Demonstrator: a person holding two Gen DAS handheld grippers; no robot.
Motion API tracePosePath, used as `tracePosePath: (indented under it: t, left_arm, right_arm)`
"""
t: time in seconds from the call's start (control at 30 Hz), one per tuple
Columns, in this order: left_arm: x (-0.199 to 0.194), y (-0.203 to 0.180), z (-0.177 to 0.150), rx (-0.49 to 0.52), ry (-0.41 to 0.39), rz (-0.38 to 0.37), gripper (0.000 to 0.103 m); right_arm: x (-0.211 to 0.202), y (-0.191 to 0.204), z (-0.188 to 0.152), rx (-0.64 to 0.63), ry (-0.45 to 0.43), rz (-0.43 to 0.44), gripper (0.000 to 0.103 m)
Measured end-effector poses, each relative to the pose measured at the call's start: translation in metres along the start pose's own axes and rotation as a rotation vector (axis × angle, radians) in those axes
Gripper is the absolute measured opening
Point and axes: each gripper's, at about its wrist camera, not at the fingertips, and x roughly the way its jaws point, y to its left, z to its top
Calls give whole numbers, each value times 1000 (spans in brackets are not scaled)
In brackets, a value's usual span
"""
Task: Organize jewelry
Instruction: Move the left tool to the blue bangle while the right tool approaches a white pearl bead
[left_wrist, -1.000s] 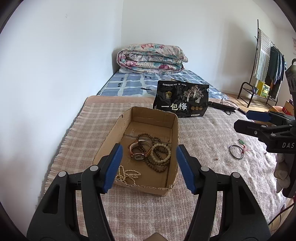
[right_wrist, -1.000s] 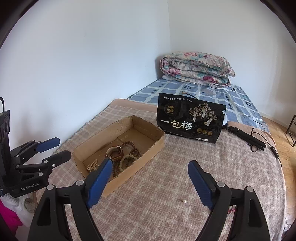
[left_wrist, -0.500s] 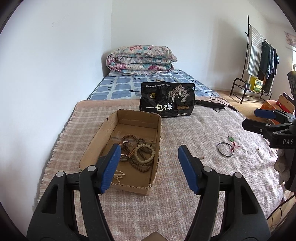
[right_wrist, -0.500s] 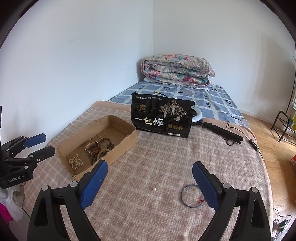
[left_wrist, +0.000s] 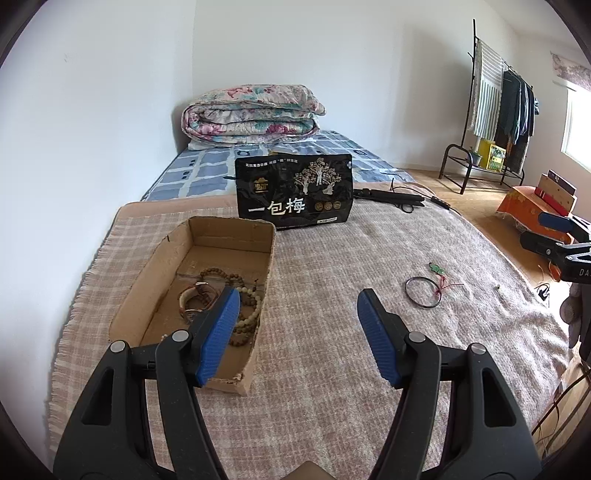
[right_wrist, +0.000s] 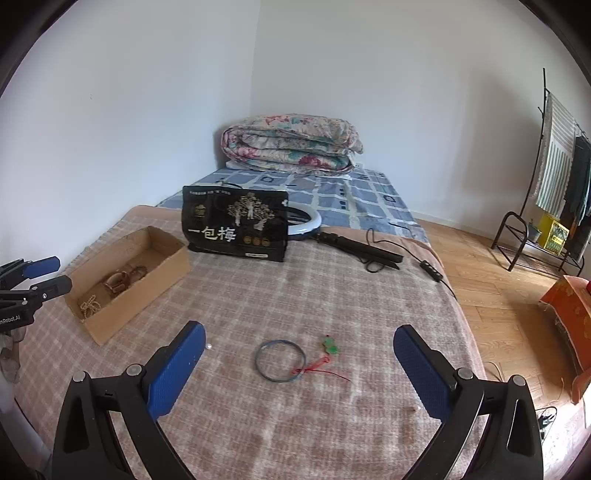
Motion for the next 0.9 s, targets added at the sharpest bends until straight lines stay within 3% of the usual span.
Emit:
tracePosePath:
  t: [0.7,0.8,0.9]
  left_arm:
    - [62,-67,-3,37,98,-142,69]
    - [72,-80,-4,48,109,-166,79]
    - [82,-94,-5,65,120,-193,79]
  right_arm:
    - [-2,-134,-63,147,67,-181,103]
    - [4,-147,-74,161,88,-191,103]
    - [9,-160,-83,185,106,-186,103]
